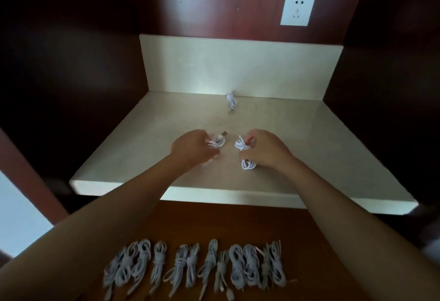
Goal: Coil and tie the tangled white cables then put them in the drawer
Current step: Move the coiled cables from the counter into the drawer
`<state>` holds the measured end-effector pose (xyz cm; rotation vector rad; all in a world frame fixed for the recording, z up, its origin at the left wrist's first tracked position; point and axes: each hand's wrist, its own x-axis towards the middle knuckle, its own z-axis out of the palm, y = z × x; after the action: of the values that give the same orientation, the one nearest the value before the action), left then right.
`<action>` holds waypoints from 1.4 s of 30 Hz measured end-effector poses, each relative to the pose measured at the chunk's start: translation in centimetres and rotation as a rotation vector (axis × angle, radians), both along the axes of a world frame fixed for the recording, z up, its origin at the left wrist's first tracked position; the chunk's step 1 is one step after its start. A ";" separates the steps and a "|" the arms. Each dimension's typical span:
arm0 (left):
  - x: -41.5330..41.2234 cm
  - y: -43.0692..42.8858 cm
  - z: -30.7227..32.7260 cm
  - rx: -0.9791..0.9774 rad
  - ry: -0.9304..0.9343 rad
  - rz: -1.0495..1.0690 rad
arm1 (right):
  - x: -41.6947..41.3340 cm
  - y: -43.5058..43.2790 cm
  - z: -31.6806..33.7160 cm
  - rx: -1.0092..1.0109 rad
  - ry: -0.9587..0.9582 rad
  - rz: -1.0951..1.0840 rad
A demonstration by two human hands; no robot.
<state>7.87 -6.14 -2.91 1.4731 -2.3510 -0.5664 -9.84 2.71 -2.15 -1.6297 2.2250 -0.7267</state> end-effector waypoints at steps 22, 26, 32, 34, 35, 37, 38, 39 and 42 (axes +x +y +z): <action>-6.5 22.9 -11.1 0.294 0.273 -0.258 | -6.3 24.6 -9.4 -0.052 -0.204 0.056; -8.6 22.8 -12.7 0.231 0.043 -0.252 | -7.6 23.6 -11.2 0.111 -0.189 0.032; -10.4 22.6 -15.1 0.023 -0.259 -0.190 | -8.2 21.3 -14.8 0.291 -0.202 0.008; -10.7 22.4 -15.7 -0.063 -0.304 -0.208 | -8.3 20.7 -16.0 0.335 -0.162 0.001; -10.9 22.4 -16.0 -0.098 -0.330 -0.225 | -8.4 20.5 -16.4 0.344 -0.152 -0.003; -11.2 22.5 -16.4 -0.160 -0.384 -0.268 | -8.4 20.3 -17.1 0.357 -0.128 -0.012; -11.2 22.5 -16.6 -0.185 -0.406 -0.293 | -8.4 20.2 -17.4 0.363 -0.112 -0.015; -11.2 22.7 -16.6 -0.202 -0.426 -0.319 | -8.3 20.3 -17.6 0.374 -0.092 -0.013; -11.1 22.9 -16.6 -0.228 -0.469 -0.383 | -8.1 20.4 -17.7 0.420 -0.052 0.000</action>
<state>-3.22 16.75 -19.54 1.1513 -2.9709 -0.0189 -17.91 23.16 -19.82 -1.3848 2.1557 -0.2691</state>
